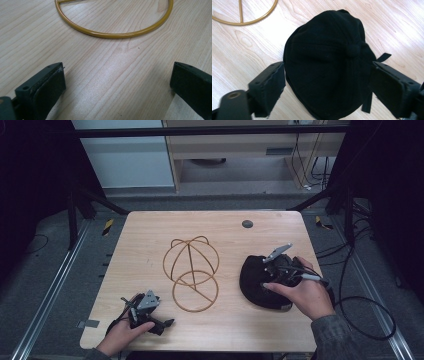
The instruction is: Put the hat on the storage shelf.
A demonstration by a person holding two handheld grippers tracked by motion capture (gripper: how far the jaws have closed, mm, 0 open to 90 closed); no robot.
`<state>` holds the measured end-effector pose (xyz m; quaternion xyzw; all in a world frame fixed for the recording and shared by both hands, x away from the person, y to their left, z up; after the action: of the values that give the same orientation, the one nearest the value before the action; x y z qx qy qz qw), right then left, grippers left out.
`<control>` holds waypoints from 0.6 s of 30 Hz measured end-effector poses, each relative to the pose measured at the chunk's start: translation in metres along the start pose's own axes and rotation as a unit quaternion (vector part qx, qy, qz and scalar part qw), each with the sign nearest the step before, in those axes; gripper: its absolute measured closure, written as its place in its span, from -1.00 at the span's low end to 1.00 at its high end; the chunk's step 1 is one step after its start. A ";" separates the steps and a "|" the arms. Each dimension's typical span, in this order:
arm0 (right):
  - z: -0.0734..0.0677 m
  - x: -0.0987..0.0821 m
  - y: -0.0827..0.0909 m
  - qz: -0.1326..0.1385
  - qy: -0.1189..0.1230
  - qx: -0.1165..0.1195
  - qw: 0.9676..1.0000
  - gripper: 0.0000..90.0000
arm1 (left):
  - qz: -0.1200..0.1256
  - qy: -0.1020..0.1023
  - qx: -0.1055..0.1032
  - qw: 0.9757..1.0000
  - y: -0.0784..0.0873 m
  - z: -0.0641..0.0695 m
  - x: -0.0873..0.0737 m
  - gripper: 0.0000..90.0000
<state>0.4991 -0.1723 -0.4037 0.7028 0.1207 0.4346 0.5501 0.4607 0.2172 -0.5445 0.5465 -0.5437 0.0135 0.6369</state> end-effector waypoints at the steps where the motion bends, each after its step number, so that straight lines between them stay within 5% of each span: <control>1: 0.002 0.002 0.000 -0.004 0.002 0.002 1.000 -0.65 | 0.000 0.000 0.000 1.000 0.000 0.000 0.000 -1.00; 18: 0.032 0.022 -0.026 -0.042 -0.015 0.036 0.998 -0.49 | 0.001 0.000 0.001 1.000 0.000 0.000 0.000 -1.00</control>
<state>0.5440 -0.1706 -0.4164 0.7232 0.1577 0.3954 0.5439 0.4609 0.2170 -0.5445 0.5462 -0.5440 0.0150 0.6367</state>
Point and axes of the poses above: each handheld gripper's, and its own axes: y roughly backward along the jaws, x roughly out of its top, z roughly to its right, the point moved 5 cm from there along -y, roughly forward along the jaws, and after that the axes turned 14 degrees about x, right-handed, at the moved point
